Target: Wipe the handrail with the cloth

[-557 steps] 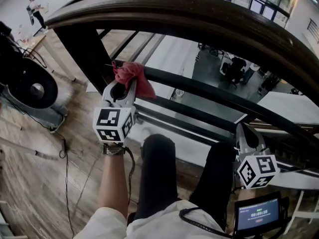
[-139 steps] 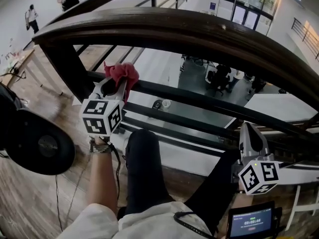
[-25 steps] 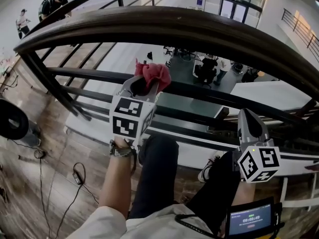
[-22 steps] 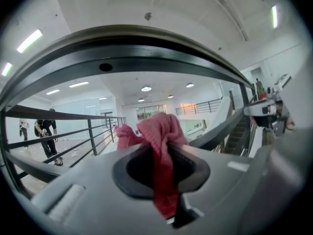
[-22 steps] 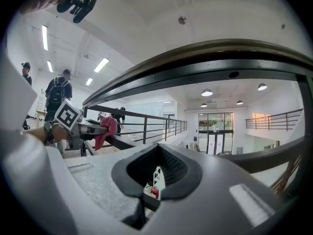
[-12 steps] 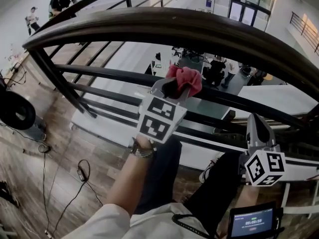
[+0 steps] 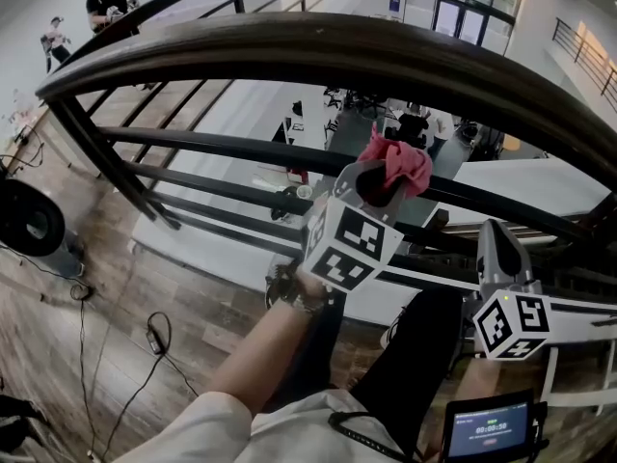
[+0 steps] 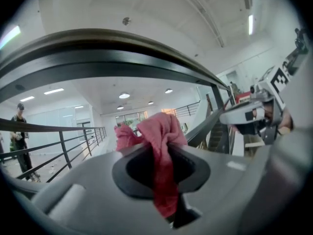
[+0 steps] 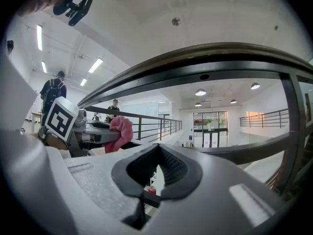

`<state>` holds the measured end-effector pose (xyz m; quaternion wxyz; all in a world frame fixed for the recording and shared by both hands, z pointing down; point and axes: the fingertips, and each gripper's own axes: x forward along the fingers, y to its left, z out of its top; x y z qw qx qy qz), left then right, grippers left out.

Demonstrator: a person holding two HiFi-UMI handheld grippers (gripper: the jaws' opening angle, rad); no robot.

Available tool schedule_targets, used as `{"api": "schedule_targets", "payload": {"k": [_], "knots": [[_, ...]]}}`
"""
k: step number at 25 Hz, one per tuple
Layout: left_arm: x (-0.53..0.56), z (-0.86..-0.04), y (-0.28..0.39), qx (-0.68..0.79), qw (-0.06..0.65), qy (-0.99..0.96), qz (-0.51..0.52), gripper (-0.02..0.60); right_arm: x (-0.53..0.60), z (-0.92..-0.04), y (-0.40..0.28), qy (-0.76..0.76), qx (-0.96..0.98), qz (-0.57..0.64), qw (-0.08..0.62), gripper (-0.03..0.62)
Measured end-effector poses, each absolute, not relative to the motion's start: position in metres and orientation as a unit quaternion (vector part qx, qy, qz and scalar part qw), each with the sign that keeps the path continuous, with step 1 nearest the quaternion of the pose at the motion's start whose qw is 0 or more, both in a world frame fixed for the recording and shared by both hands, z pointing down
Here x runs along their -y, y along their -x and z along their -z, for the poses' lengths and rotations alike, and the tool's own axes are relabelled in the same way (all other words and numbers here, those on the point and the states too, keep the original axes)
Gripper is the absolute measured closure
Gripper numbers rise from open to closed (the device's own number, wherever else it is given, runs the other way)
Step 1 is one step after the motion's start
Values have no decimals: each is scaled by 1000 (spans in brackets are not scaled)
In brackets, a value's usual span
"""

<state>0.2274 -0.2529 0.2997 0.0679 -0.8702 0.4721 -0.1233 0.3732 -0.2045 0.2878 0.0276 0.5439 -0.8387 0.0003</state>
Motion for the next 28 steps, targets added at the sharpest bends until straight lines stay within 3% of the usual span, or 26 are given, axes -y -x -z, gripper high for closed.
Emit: {"api": "schedule_targets", "payload": {"k": [14, 28], "knots": [[234, -314, -234, -455, 144, 868, 136, 508, 197, -286, -381, -552, 833, -1, 40, 591], [237, -316, -152, -505, 135, 845, 113, 509, 200, -283, -362, -541, 839, 5, 59, 591]]}}
